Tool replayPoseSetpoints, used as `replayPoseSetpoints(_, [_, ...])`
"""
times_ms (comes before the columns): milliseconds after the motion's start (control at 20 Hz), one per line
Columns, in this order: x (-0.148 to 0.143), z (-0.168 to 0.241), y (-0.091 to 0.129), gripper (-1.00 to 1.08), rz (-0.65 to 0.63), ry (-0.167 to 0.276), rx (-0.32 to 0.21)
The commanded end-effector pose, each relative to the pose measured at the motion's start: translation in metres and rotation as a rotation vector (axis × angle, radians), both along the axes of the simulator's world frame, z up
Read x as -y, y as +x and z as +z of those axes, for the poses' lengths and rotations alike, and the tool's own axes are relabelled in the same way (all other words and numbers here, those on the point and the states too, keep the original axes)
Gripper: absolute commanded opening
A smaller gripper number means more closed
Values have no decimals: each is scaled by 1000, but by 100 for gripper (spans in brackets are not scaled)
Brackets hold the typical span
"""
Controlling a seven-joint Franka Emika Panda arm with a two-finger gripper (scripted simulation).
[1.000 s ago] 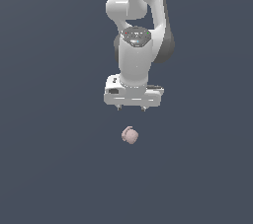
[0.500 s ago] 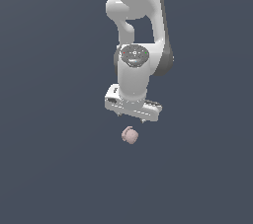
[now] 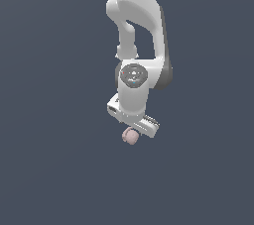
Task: Pick up the object and move it to a goal position.
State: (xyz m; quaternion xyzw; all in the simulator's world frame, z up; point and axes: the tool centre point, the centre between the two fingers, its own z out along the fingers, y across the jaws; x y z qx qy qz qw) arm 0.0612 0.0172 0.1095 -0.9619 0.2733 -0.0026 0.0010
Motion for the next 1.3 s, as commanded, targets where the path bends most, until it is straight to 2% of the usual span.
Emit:
replayPoseSetpoints(0, [0, -7, 4, 100, -46, 0, -2])
replayPoseSetpoints(350, [0, -18, 8, 100, -112, 0, -5])
replayPoseSetpoints(700, [0, -22, 8, 100, -114, 0, -6])
replayPoseSetpoints(1250, [0, -68, 7, 100, -119, 0, -6])
